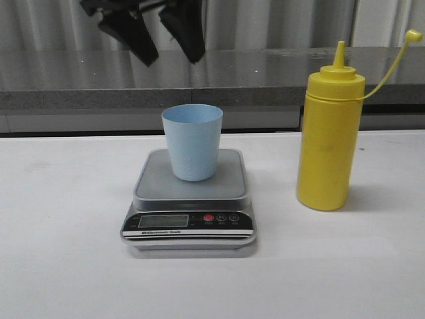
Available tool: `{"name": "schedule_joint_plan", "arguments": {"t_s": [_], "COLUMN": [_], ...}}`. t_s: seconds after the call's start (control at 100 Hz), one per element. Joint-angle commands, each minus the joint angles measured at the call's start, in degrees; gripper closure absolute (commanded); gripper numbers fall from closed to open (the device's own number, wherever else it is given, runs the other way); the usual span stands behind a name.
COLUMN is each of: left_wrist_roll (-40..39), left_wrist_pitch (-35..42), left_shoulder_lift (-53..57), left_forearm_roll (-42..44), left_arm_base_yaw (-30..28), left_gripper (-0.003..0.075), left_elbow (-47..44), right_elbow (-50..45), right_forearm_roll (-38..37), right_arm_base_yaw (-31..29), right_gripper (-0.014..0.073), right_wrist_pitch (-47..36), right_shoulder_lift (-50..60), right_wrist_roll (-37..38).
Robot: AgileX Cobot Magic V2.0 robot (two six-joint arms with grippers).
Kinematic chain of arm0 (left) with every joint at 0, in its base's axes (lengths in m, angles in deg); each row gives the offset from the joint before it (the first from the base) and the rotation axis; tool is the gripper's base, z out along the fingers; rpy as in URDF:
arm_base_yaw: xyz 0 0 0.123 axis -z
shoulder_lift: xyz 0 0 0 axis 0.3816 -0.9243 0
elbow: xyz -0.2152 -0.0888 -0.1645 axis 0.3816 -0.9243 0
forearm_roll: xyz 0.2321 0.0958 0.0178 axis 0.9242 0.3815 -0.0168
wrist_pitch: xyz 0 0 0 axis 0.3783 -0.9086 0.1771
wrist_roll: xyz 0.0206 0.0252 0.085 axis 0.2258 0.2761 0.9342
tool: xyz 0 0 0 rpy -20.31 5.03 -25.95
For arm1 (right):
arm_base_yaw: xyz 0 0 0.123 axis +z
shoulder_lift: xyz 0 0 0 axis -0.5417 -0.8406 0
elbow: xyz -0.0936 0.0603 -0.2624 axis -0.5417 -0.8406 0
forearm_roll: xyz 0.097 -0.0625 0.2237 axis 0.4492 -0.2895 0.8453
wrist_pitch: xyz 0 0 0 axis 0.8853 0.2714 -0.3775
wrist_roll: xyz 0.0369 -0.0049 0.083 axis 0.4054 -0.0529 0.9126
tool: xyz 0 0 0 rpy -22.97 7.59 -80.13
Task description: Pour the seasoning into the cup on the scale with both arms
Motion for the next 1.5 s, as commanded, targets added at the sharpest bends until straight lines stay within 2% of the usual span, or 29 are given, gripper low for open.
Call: {"name": "schedule_joint_plan", "arguments": {"t_s": [0.0, 0.15, 0.46, 0.65, 0.88, 1.11, 1.3, 1.49], "left_wrist_roll": [0.2, 0.2, 0.0, -0.1, -0.1, -0.1, -0.1, -0.1], "left_wrist_pitch": [4.8, 9.7, 21.1, 27.7, 32.4, 32.4, 35.7, 41.1], "left_shoulder_lift": [7.1, 14.7, 35.8, 50.1, 67.6, 81.4, 88.6, 89.7], "left_forearm_roll": [0.0, 0.0, -0.5, -0.5, -0.7, -0.7, 1.9, 2.7], "left_arm_base_yaw": [0.2, -2.4, -14.6, -18.7, -19.0, -19.0, -19.0, -19.0], "left_gripper": [0.0206, 0.0206, 0.0206, 0.0206, 0.0206, 0.0206, 0.0206, 0.0206], "left_elbow": [-1.4, -9.6, -32.8, -46.1, -60.3, -70.8, -77.3, -80.0], "right_elbow": [1.0, 1.0, 1.0, 1.0, 1.0, 1.0, 1.0, 1.0], "right_forearm_roll": [0.0, 0.0, 0.0, 0.0, 0.0, 0.0, 0.0, 0.0], "right_arm_base_yaw": [-0.4, -0.4, -0.4, -0.4, -0.4, -0.4, -0.4, -0.4], "right_gripper": [0.0662, 0.0662, 0.0662, 0.0662, 0.0662, 0.0662, 0.0662, 0.0662], "right_wrist_pitch": [-4.8, -4.8, -4.8, -4.8, -4.8, -4.8, -4.8, -4.8], "right_shoulder_lift": [1.1, 1.1, 1.1, 1.1, 1.1, 1.1, 1.1, 1.1], "right_wrist_roll": [-0.3, -0.3, -0.3, -0.3, -0.3, -0.3, -0.3, -0.3]}}
